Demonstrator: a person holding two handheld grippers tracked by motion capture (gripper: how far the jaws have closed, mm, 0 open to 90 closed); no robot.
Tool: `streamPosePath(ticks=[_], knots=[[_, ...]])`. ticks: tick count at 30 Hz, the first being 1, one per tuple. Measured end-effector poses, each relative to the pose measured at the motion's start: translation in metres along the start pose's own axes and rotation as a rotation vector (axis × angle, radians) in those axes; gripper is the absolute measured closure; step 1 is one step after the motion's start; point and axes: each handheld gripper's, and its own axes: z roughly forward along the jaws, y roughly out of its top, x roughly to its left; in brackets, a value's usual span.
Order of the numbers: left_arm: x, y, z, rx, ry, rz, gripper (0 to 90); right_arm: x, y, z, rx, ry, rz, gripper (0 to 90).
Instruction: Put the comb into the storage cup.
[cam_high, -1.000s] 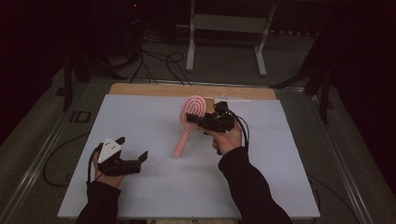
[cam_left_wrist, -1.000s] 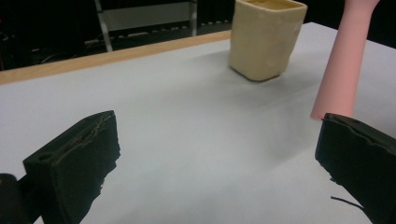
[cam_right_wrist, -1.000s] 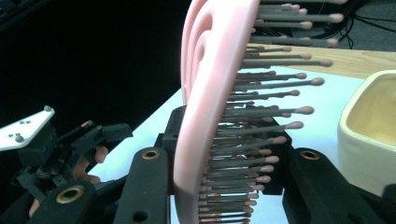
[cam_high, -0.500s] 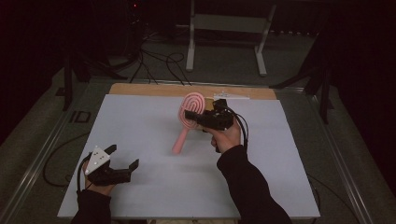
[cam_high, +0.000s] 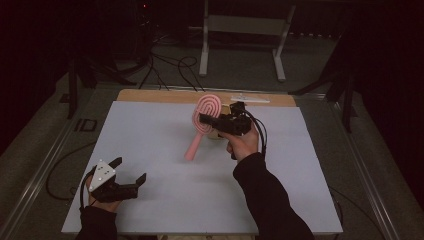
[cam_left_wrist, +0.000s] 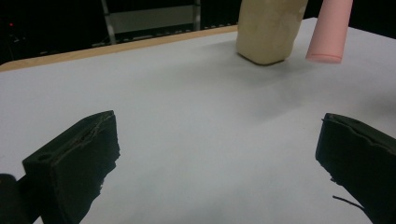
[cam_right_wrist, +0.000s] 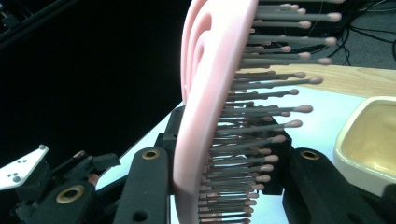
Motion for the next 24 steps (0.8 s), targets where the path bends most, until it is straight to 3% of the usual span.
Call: streamPosePath(ticks=[16,24], knots=[[-0.006,-0.002,0.007,0.025,0.011,0.035,0.2,-0.004,0.013,0.001,-0.036,-0.002,0.011,63.7],[-0.006,-0.002,0.008,0.025,0.012,0.033,0.2,-0.008,0.02,0.0,-0.053,-0.006,0.014,63.7]])
